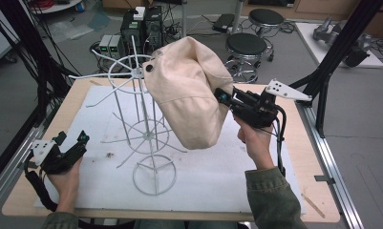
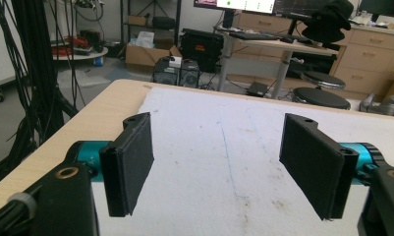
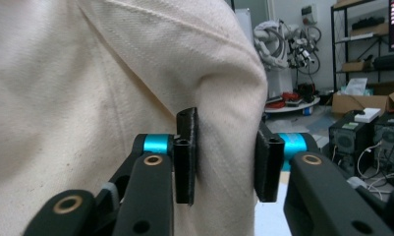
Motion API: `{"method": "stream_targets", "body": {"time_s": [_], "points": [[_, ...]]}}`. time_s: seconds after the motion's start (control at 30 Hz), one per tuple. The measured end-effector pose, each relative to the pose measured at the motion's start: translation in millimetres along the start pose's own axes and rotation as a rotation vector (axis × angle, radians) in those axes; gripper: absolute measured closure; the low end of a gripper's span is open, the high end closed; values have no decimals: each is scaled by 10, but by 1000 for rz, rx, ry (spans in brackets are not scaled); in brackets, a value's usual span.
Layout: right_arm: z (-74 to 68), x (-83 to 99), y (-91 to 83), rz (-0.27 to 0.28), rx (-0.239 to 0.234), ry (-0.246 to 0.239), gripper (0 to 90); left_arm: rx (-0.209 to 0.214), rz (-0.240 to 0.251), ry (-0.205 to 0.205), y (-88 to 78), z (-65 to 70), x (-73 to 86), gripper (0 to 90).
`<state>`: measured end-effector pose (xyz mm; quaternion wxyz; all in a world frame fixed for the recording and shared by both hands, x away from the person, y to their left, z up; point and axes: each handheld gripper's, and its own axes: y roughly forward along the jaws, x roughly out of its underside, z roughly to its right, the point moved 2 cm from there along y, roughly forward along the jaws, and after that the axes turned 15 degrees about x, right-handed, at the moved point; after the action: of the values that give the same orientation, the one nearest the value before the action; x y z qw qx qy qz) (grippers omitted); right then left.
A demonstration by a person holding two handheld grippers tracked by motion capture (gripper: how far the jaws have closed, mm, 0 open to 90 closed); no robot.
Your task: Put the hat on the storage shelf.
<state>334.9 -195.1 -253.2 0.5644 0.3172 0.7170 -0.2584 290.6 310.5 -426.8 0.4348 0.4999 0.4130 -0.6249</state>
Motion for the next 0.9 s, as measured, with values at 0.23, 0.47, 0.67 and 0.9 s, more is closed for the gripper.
{"method": "stream_targets", "body": {"time_s": [0.23,0.47,0.67,0.9], "points": [[-13,27,27,-23,3,-17,624,-1,6,-4,-2,-1,-3,287],[31,15,10,-17,17,-26,519,-4,16,-8,-12,-12,-10,287],[38,21,-39,0,80,-67,383,-3,18,-6,-22,-11,-15,286],[160,69,-160,37,134,-64,298,-3,21,-8,-20,-11,-16,286]]}}
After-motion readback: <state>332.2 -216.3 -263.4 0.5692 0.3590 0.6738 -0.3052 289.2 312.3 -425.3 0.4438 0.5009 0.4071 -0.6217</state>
